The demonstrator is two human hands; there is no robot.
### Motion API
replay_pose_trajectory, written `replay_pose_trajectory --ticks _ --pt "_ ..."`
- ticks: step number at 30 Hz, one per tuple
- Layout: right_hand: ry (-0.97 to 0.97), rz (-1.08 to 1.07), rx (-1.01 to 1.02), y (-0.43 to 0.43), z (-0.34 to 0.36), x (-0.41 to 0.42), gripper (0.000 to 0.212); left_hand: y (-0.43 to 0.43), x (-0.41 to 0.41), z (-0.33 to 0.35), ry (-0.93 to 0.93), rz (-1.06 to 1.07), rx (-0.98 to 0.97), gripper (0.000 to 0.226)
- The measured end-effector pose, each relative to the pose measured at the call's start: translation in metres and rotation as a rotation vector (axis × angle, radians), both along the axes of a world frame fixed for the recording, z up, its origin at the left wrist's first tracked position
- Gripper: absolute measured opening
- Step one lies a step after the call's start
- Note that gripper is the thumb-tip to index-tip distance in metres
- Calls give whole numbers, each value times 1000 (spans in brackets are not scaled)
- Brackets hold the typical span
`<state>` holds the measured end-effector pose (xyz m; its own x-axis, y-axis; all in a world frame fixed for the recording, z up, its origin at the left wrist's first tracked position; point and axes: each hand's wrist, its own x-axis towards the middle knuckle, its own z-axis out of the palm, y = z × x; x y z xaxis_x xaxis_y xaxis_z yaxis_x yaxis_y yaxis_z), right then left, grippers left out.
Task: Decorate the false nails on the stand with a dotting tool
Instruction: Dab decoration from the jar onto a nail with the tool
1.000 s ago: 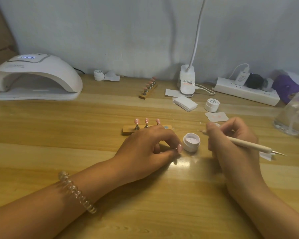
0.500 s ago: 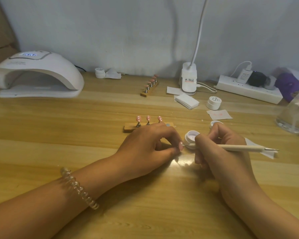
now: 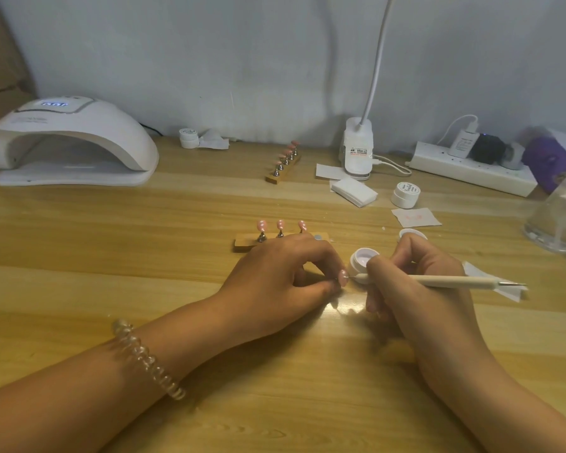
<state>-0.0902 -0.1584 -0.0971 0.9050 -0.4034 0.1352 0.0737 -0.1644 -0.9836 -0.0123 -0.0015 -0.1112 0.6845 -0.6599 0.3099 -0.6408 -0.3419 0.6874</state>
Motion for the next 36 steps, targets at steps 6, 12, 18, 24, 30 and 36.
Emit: replay_pose_trajectory --ticks 6,12,18,24,30,36 --pt "-2 -17 -7 -1 -1 1 35 0 0 0 5 -1 2 6" --pt "-5 -16 -33 0 -1 0 33 0 -1 0 7 -6 -3 9" --pt "1 -28 -29 -1 -2 0 33 0 0 0 -2 -10 6 10" --pt "3 -29 -29 -1 -2 1 34 0 0 0 -10 -20 -5 9" --pt "-10 -27 3 -1 -2 0 35 0 0 -1 -7 -10 3 10" --pt "-9 -20 -24 -1 -3 0 35 0 1 -1 -7 -8 6 10"
